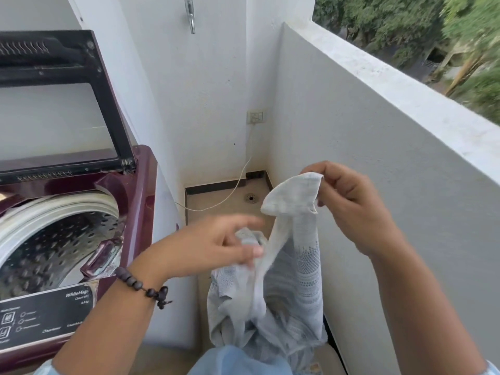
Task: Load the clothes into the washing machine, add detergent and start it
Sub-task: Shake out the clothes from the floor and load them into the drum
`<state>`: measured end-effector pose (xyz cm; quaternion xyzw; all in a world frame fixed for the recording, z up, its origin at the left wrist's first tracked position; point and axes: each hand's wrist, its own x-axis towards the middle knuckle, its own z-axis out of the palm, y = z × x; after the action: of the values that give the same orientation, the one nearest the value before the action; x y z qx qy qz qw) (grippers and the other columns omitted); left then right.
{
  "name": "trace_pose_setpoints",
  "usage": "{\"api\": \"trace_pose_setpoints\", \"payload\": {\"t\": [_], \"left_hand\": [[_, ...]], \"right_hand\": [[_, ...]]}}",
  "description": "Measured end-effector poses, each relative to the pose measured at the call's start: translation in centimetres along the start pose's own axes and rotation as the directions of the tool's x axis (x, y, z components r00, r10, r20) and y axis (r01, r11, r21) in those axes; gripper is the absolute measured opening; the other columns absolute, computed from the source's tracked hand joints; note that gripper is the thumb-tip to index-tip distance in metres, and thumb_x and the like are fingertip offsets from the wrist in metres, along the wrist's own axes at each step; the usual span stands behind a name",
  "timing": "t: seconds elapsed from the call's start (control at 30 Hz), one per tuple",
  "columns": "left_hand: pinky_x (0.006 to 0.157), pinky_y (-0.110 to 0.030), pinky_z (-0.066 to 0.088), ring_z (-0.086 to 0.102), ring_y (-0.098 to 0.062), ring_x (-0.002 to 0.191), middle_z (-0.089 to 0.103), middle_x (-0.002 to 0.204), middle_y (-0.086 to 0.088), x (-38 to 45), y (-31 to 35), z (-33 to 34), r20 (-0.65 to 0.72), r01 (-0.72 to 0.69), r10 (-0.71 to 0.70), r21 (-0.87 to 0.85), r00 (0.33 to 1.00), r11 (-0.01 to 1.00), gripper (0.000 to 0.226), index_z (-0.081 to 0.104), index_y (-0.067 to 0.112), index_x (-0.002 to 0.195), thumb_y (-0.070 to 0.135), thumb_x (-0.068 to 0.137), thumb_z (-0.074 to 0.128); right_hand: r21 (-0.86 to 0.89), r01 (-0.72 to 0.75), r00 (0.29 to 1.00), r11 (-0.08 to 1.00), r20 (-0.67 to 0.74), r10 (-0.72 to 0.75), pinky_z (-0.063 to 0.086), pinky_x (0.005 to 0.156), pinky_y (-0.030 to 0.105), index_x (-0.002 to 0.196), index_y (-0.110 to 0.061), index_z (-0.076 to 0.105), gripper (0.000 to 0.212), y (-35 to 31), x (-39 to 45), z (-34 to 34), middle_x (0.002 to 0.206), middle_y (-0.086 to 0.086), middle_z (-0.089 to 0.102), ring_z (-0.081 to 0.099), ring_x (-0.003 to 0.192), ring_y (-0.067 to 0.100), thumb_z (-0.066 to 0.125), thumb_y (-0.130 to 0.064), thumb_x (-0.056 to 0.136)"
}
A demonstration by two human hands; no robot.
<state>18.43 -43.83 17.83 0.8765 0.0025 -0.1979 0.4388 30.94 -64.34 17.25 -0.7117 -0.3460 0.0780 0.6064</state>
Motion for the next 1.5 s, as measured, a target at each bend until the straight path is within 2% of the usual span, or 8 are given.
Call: {"api": "trace_pose_setpoints", "payload": {"t": [0.17, 0.33, 0.47, 0.63, 0.83, 1.0, 1.27, 1.5], "left_hand": [[0.1, -0.015, 0.039, 0.045, 0.014, 0.123, 0.044, 0.14, 0.026, 1.5, 2.7, 0.0, -0.457, -0.228, 0.235, 0.072, 0.858, 0.971, 0.104, 0.019, 0.051, 0.146, 0.063, 0.061, 0.076], [0.054, -0.027, 0.041, 0.044, -0.006, 0.054, 0.053, 0.061, 0.008, 2.8, 3.7, 0.1, -0.61, -0.333, 0.313, 0.086, 0.728, 0.939, 0.02, 0.068, 0.03, 0.104, 0.032, 0.085, 0.073], [0.045, -0.02, 0.043, 0.047, -0.01, 0.045, 0.048, 0.052, -0.002, 2.7, 3.9, -0.4, -0.646, -0.304, 0.093, -0.223, 0.757, 0.926, 0.023, 0.066, 0.023, 0.113, 0.012, 0.099, 0.052], [0.071, -0.029, 0.06, 0.072, -0.021, 0.077, 0.071, 0.088, -0.016, 2.7, 4.8, -0.3, -0.523, -0.377, -0.052, -0.677, 0.851, 0.632, 0.024, 0.067, 0.009, 0.108, 0.007, 0.102, 0.044], [0.083, -0.017, 0.055, 0.071, -0.011, 0.096, 0.075, 0.106, -0.01, 2.0, 5.4, -1.4, -0.506, -0.379, 0.106, -0.475, 0.856, 0.794, 0.037, 0.061, 0.002, 0.12, -0.01, 0.085, 0.062], [0.084, -0.029, 0.059, 0.073, -0.016, 0.096, 0.076, 0.099, -0.009, 1.6, 6.0, -1.4, -0.455, -0.378, 0.205, -0.332, 0.867, 0.864, 0.025, 0.067, 0.005, 0.114, -0.003, 0.095, 0.054], [0.056, -0.028, 0.042, 0.052, -0.011, 0.059, 0.057, 0.06, 0.005, 2.0, 6.2, -3.3, -0.59, -0.222, 0.466, 0.439, 0.659, 0.87, 0.033, 0.062, 0.021, 0.068, 0.049, 0.086, 0.057], [0.054, -0.028, 0.032, 0.037, -0.009, 0.057, 0.037, 0.062, 0.003, 4.1, 5.9, -4.3, -0.473, -0.535, 0.476, 0.011, 0.741, 0.845, 0.044, 0.049, 0.007, 0.073, 0.046, 0.093, 0.052]], "right_hand": [[0.166, -0.032, 0.98, 0.986, 0.197, -0.001, 0.046, 0.064, 0.022, 0.088, -0.007, 0.066, 0.016, -1.7, 0.6, 0.6, 0.076, 0.001, 0.065, 0.057, 0.07, 0.013, 0.052, -0.009, 0.097], [0.089, -0.095, 0.99, 0.991, 0.111, 0.085, 0.039, 0.059, 0.031, 0.082, -0.009, 0.065, 0.013, -1.1, 0.9, 0.9, 0.072, 0.009, 0.057, 0.048, 0.067, 0.018, 0.063, -0.019, 0.089], [-0.122, -0.123, 0.965, 0.985, -0.248, 0.09, 0.05, 0.064, 0.026, 0.088, -0.026, 0.066, 0.012, -0.5, 0.0, 0.3, 0.082, -0.009, 0.066, 0.059, 0.07, 0.003, 0.076, -0.021, 0.083], [0.058, -0.19, 0.972, 0.98, 0.153, 0.179, 0.055, 0.066, 0.03, 0.095, -0.018, 0.065, 0.031, -0.5, -2.5, 3.0, 0.085, -0.001, 0.072, 0.067, 0.074, 0.019, 0.083, -0.031, 0.073], [0.064, -0.228, 0.973, 0.972, -0.028, 0.23, 0.053, 0.07, 0.053, 0.084, -0.023, 0.062, 0.003, 1.4, -2.9, 4.1, 0.071, -0.003, 0.069, 0.061, 0.065, 0.027, 0.062, -0.024, 0.086], [-0.002, -0.099, 0.98, 0.995, -0.171, 0.097, 0.056, 0.076, 0.037, 0.095, -0.024, 0.062, 0.027, -0.2, -2.1, 3.6, 0.097, -0.006, 0.064, 0.063, 0.086, 0.01, 0.077, -0.033, 0.074], [0.02, 0.003, 0.96, 1.0, -0.281, 0.003, 0.055, 0.066, 0.038, 0.081, -0.011, 0.068, 0.01, -2.4, -2.0, 4.8, 0.079, 0.008, 0.067, 0.065, 0.072, 0.027, 0.076, -0.018, 0.083], [0.277, -0.101, 0.955, 0.956, -0.243, 0.171, 0.034, 0.064, 0.038, 0.079, 0.008, 0.052, 0.032, -2.8, -1.9, 5.2, 0.07, 0.011, 0.049, 0.042, 0.069, 0.022, 0.063, -0.022, 0.083]]}}
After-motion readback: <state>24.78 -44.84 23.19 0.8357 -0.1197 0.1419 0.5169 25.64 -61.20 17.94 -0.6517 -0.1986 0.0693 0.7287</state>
